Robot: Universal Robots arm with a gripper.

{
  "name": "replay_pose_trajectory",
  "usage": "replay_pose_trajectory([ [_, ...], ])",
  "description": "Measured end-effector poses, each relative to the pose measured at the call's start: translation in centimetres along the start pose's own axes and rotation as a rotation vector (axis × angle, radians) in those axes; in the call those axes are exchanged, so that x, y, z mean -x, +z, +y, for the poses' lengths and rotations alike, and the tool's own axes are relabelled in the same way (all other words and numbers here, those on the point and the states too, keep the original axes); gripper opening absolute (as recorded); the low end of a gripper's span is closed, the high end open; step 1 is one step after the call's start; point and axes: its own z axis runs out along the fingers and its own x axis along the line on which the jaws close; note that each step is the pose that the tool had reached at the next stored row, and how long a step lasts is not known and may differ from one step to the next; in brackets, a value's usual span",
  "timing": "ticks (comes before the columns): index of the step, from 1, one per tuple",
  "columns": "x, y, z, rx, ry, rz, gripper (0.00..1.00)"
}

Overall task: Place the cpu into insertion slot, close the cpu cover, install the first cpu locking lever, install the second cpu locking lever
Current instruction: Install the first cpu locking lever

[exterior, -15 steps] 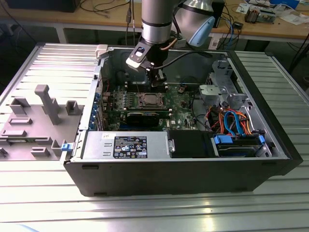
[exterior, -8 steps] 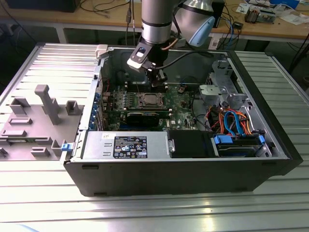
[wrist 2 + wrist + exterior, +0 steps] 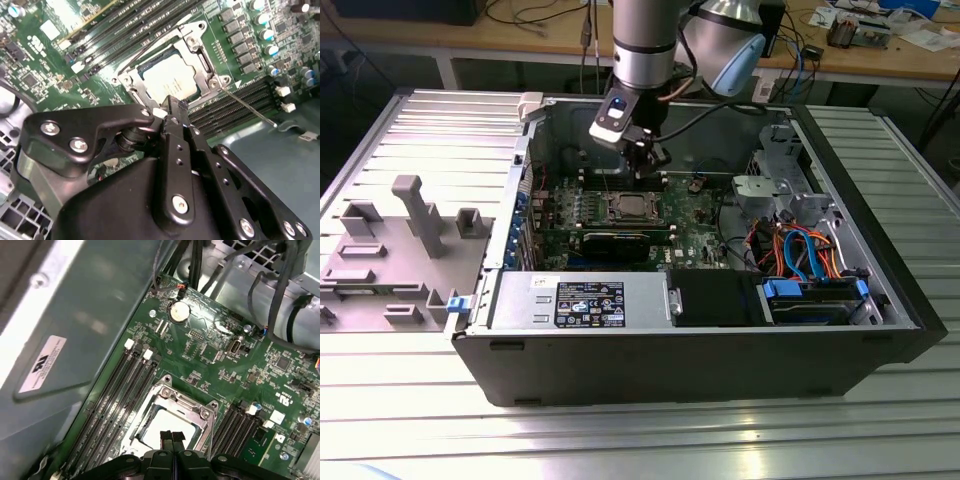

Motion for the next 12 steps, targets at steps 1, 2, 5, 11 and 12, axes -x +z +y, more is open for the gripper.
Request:
replay_pose_trajectory([
  [1,0.00,-0.18,0.00,-0.0001,-0.002,0.0000,0.11],
  [2,0.01,-0.23,0.00,0.0001,-0.004,0.0001,0.11],
  [5,0.01,-0.23,0.01,0.0015,-0.044,0.0005,0.11],
  [11,0.01,-0.20,0.01,0.0069,-0.202,0.0023,0.11],
  [12,0.01,-0.19,0.00,0.0076,-0.220,0.0025,0.11],
])
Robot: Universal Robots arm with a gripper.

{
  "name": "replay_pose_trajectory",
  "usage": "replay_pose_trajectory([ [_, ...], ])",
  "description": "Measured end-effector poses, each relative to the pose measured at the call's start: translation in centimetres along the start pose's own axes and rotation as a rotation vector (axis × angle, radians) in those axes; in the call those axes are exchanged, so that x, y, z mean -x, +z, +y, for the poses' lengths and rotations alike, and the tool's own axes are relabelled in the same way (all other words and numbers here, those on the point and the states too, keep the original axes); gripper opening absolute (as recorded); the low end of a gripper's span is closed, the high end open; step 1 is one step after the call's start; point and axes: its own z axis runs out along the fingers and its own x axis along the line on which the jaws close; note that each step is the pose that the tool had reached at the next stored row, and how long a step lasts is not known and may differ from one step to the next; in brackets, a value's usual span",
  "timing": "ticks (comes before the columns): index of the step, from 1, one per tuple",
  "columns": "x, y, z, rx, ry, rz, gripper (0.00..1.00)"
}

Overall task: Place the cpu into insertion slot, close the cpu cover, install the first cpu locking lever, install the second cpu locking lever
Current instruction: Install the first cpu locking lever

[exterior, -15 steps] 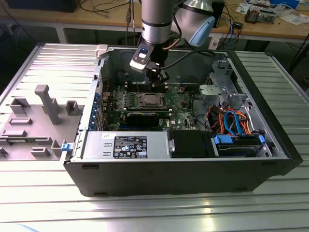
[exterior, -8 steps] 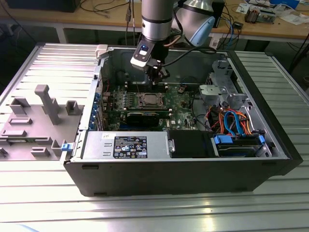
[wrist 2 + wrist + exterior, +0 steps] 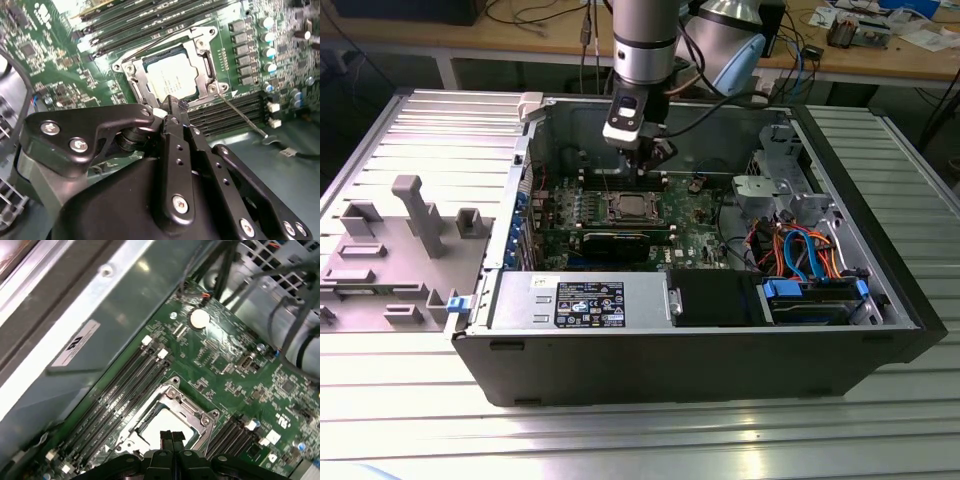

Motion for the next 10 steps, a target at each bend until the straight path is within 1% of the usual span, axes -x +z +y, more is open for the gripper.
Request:
replay_pose_trajectory([
  [1,0.00,0.01,0.00,0.0009,-0.028,0.0003,0.11],
  [10,0.00,0.04,0.00,0.0072,-0.210,0.0025,0.11],
])
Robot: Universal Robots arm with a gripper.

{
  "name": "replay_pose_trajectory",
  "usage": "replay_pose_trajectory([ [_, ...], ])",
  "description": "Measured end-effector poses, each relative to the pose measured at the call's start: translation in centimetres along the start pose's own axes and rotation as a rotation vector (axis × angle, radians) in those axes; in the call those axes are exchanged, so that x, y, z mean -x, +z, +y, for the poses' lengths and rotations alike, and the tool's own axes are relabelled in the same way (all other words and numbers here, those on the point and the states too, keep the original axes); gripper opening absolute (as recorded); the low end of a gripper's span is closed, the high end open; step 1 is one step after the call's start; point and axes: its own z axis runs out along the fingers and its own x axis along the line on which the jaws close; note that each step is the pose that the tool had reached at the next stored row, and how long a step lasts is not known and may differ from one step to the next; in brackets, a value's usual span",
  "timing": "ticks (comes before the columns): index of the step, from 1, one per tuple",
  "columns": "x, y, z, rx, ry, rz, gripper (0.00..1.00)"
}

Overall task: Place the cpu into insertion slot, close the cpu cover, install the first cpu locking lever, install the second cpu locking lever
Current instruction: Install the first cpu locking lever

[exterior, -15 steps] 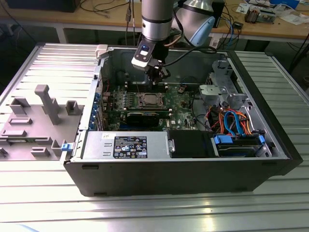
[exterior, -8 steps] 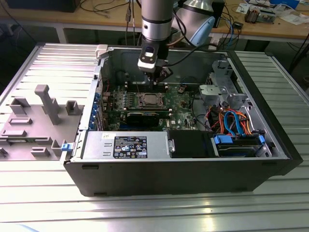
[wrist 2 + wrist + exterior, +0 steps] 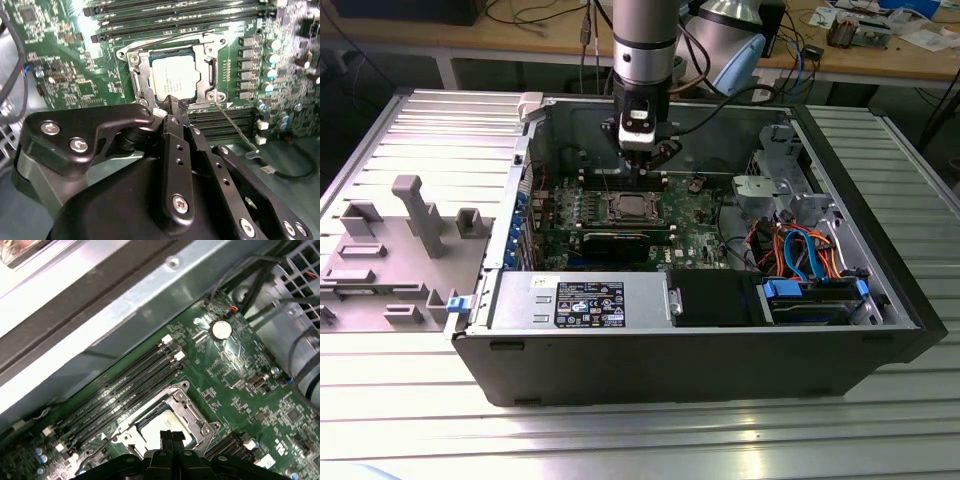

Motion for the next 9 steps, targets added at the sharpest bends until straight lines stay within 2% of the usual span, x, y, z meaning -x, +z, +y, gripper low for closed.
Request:
replay_pose_trajectory([
  [2,0.00,0.01,0.00,0.0013,-0.032,0.0005,0.11],
  [8,0.00,0.00,0.00,0.0015,-0.036,0.0005,0.11],
  [9,0.00,0.00,0.00,0.0020,-0.049,0.0007,0.11],
])
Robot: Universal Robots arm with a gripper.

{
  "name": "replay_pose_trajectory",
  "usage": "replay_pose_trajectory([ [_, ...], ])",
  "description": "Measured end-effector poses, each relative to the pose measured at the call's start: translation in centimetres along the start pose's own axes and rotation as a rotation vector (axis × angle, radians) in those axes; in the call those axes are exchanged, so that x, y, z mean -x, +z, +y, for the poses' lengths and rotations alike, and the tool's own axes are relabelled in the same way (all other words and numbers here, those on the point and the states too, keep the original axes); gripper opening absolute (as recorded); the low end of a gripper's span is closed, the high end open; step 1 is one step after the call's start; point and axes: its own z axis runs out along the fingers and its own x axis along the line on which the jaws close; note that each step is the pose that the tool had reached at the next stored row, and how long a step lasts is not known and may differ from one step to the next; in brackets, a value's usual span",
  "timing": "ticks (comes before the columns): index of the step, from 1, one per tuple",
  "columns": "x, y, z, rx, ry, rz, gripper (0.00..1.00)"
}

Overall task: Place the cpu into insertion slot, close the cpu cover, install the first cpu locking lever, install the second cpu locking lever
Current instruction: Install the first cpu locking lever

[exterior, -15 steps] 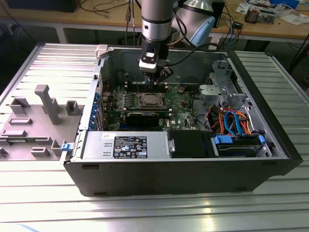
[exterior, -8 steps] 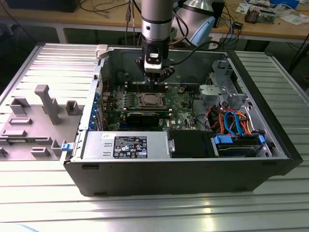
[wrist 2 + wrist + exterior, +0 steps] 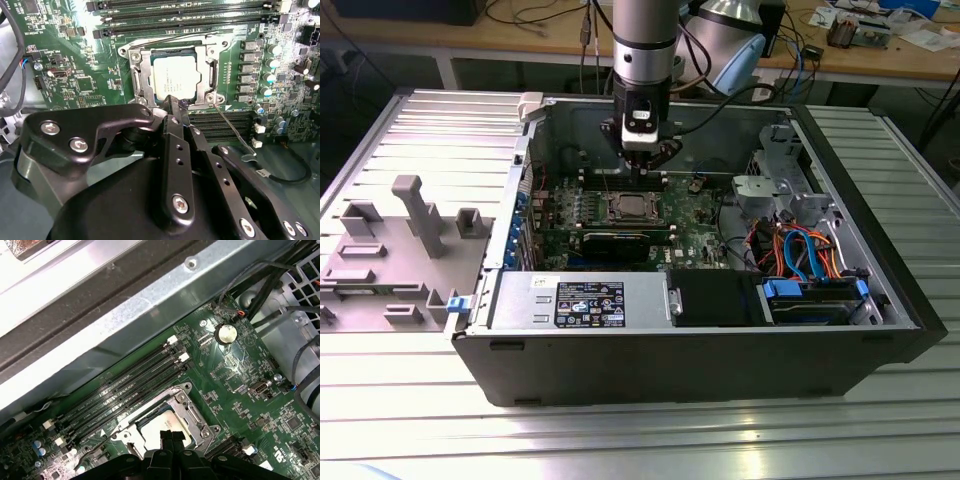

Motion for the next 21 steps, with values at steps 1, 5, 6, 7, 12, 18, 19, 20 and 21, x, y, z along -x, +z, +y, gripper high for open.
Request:
replay_pose_trajectory([
  [1,0.00,0.00,0.00,0.0012,-0.035,0.0004,0.11],
  [5,0.00,0.00,0.00,0.0044,-0.129,0.0015,0.11],
  [6,0.00,0.00,0.00,0.0049,-0.147,0.0017,0.11],
  [7,0.00,0.00,0.00,0.0062,-0.181,0.0022,0.11],
  [12,0.00,0.01,0.00,0.0096,-0.281,0.0034,0.11],
  [18,0.00,0.00,0.00,0.0099,-0.287,0.0034,0.11],
  [19,0.00,0.00,0.00,0.0098,-0.287,0.0034,0.11],
  [20,0.00,0.00,0.00,0.0098,-0.287,0.0034,0.11],
  [21,0.00,0.00,0.00,0.0098,-0.287,0.0034,0.11],
])
